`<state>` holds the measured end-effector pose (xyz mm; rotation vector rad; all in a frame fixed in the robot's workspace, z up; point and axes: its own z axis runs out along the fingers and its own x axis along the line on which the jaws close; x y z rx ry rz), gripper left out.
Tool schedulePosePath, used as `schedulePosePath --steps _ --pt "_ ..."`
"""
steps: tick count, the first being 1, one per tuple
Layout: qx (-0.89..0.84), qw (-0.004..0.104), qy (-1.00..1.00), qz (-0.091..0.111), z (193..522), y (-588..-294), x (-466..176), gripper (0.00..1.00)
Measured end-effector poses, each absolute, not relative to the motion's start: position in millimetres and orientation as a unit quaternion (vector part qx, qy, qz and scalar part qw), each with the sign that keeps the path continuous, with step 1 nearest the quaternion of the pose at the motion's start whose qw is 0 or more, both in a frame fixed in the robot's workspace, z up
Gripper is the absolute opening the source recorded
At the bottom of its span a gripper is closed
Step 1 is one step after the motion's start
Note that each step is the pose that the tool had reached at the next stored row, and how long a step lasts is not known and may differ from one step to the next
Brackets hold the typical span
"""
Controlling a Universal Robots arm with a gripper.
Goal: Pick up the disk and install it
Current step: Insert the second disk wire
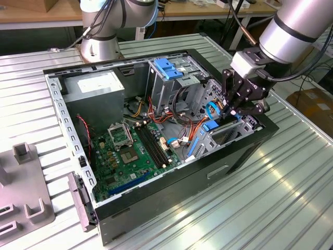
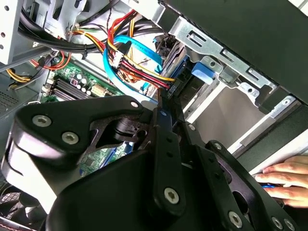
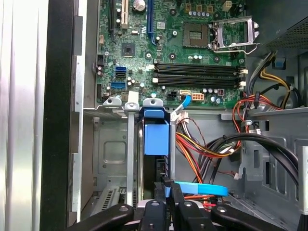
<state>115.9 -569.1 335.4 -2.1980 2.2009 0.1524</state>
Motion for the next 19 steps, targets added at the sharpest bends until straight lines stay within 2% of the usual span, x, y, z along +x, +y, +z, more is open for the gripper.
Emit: schedulePosePath --steps 5,6,13,14,16,19 --pt "-0.706 0.014 0.707 0.049 335 -569 116 0.18" --pt "-0.706 0.014 0.707 0.049 337 -569 116 0.24" --pt "-0.706 0.014 0.707 0.049 353 -569 116 0.24" --pt "-0.706 0.014 0.707 0.049 353 -569 116 0.22" --pt "-0.706 0.014 0.707 0.049 353 -569 116 0.10" --pt "-0.706 0.014 0.707 0.049 353 -569 116 0.10"
